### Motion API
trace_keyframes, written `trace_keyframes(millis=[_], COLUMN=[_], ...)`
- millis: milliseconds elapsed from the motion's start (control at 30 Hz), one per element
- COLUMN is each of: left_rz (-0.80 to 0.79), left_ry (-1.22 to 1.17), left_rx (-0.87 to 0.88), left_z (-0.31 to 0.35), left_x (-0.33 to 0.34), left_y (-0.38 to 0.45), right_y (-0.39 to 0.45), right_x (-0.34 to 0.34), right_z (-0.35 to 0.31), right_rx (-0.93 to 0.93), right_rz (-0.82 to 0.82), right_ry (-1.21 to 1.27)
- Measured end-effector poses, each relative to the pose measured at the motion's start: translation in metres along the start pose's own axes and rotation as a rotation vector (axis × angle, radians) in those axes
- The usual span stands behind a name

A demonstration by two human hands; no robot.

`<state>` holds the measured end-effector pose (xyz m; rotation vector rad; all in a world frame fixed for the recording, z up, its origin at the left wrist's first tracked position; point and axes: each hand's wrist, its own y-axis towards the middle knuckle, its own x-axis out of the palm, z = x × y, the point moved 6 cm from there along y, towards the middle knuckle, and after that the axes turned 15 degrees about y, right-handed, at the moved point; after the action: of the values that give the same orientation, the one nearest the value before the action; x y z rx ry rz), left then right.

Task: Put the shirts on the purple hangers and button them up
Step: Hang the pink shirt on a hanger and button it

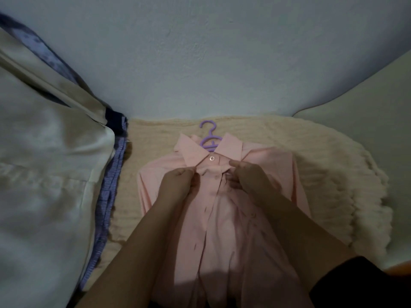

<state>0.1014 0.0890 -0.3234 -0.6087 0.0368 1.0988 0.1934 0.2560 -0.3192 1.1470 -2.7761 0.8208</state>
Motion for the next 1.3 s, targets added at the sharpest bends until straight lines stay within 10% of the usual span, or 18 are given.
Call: trace_keyframes(millis=[667,1300], left_rz=[0.024,0.107], left_ry=[0.751,0.361], left_rx=[0.249,0.198], left_z=[-0.012,-0.013], left_x=[0.033,0.021], left_y=[-0.069,-0.073], right_y=[-0.035,-0.041], right_x=[-0.018,-0.006], right_z=[0.017,0.006], right_rx=[-0.335,-0.237], right_rz=[0.034,-0.059], right_ry=[-0.622,-0.825])
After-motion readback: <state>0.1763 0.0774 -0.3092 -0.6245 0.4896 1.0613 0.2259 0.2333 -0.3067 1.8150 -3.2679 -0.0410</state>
